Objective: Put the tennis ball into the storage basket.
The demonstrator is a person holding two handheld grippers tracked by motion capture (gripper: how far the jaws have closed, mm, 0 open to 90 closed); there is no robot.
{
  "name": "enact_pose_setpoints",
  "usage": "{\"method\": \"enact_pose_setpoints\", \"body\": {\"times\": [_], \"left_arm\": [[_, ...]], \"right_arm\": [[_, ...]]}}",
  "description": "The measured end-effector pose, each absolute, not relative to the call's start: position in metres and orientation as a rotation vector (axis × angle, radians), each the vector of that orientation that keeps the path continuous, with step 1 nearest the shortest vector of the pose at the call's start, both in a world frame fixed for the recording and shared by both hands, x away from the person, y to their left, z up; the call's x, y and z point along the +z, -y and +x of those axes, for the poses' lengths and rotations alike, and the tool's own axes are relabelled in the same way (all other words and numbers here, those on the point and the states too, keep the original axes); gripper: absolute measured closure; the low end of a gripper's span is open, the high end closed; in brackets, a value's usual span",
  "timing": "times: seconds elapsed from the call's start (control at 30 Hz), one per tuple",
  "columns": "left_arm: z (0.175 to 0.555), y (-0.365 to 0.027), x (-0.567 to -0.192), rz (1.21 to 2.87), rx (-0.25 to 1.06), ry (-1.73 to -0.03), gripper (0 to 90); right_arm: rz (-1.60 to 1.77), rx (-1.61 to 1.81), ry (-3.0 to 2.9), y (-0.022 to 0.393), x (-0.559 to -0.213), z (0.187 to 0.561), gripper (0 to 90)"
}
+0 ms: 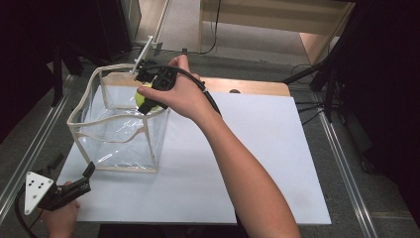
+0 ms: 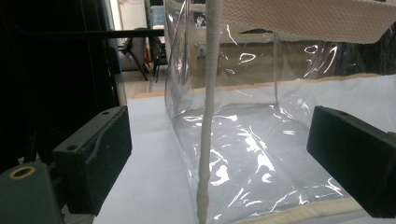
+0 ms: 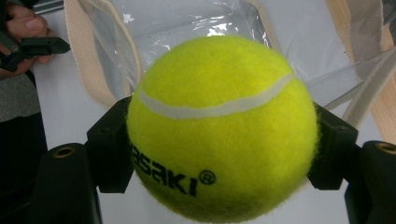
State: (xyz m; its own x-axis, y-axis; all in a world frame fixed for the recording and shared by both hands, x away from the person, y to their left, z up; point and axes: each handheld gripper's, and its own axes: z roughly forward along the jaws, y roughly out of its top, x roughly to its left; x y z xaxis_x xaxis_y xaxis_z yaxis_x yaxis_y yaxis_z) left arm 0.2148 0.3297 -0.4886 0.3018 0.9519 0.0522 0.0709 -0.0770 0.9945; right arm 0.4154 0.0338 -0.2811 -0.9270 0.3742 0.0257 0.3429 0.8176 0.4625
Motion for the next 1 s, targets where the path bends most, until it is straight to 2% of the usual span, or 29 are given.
{"method": "enact_pose_setpoints", "body": {"times": [1.0], "left_arm": [[0.216,-0.328,-0.489,1.448,0.990,-1.004,6.9]], "right_arm": [[0.649,0.619,-2.909,-0.032,-0.312,0.440,23.4]]}}
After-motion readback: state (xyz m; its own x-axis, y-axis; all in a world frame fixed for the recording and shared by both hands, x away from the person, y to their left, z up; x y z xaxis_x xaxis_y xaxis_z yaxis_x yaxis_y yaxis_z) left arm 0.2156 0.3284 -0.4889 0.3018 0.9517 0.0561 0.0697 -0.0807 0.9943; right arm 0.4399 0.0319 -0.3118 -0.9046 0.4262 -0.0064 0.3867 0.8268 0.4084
